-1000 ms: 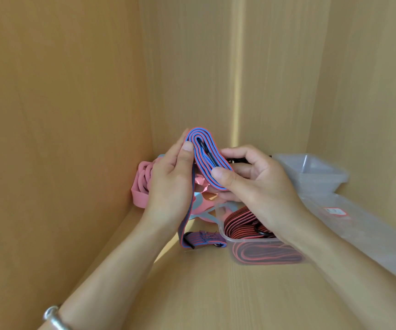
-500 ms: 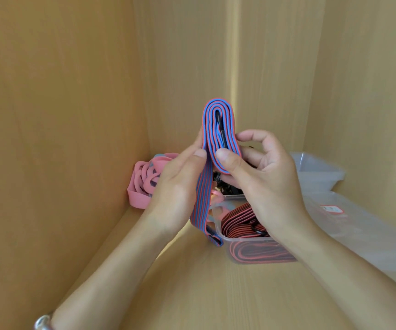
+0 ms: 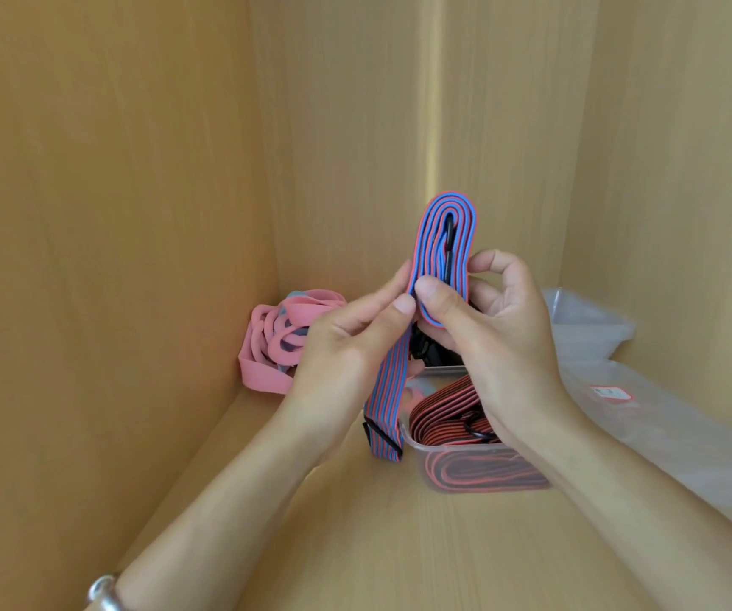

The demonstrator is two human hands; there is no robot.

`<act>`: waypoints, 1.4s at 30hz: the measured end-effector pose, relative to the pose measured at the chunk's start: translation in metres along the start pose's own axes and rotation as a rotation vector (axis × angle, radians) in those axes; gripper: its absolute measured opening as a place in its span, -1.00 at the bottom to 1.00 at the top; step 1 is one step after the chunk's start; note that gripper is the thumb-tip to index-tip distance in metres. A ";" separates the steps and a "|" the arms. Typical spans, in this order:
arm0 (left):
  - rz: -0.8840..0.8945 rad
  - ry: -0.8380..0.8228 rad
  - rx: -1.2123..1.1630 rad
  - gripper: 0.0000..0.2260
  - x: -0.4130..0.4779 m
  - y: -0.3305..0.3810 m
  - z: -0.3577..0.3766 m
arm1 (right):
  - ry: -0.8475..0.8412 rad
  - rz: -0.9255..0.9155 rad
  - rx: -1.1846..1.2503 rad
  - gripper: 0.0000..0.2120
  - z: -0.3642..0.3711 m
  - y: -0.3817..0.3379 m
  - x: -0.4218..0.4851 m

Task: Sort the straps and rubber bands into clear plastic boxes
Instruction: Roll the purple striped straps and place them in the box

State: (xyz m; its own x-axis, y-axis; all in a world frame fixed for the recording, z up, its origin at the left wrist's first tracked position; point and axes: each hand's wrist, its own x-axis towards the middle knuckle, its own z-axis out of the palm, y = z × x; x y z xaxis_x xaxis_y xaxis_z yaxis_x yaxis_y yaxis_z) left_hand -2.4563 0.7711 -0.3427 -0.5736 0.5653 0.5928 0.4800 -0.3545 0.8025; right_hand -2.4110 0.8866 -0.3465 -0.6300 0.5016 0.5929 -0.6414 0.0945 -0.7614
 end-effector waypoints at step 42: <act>-0.077 0.110 -0.087 -0.66 0.007 -0.011 -0.005 | 0.093 -0.128 0.141 -0.73 -0.007 -0.008 0.008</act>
State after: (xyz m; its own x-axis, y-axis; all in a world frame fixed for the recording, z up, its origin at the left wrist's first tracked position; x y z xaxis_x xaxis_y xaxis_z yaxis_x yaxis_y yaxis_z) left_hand -2.4690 0.7751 -0.3476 -0.6778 0.5103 0.5293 0.3749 -0.3794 0.8459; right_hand -2.4081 0.8958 -0.3377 -0.5006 0.5712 0.6505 -0.7725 0.0443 -0.6334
